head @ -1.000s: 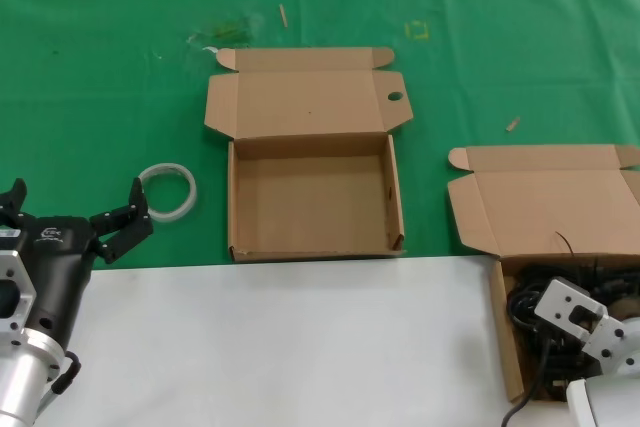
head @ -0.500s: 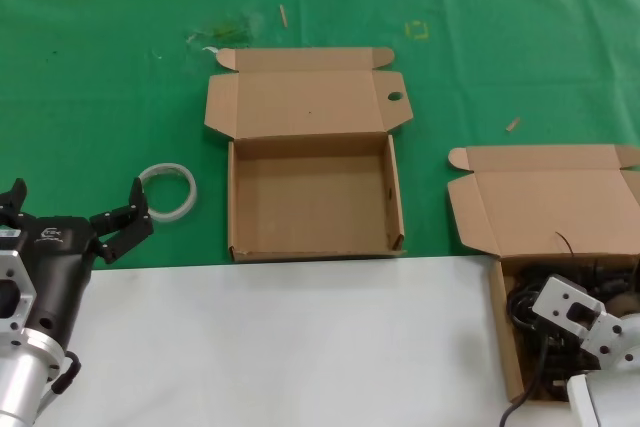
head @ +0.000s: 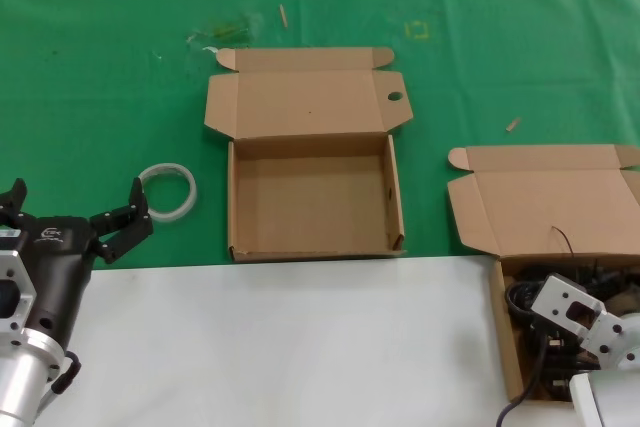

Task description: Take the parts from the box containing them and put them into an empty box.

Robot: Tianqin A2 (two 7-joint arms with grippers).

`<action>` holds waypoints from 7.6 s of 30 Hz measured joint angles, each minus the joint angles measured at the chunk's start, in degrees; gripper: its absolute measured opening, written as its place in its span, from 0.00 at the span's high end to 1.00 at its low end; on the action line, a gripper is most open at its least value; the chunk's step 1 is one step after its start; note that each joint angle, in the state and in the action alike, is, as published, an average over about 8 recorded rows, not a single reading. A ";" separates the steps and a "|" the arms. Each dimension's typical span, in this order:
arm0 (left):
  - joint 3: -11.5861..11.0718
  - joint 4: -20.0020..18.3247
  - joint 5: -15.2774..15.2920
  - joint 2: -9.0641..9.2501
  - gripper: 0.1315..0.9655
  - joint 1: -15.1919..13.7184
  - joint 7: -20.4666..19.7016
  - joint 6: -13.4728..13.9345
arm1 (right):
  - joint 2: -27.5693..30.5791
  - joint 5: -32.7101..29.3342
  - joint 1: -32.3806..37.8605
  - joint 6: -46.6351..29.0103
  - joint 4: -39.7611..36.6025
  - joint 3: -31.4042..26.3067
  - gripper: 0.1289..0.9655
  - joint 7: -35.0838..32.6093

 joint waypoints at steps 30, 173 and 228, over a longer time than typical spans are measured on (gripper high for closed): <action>0.00 0.00 0.00 0.00 0.00 0.00 0.00 0.00 | -0.29 0.24 -1.80 2.62 6.60 0.70 0.98 1.08; 0.00 0.00 0.00 0.00 0.00 0.00 0.00 0.00 | 1.04 -14.31 24.14 -36.47 -27.54 -35.72 0.12 71.59; 0.00 0.00 -0.01 0.00 0.00 0.00 0.01 0.00 | 1.03 -52.23 -4.90 -57.92 -7.89 -1.45 0.00 131.29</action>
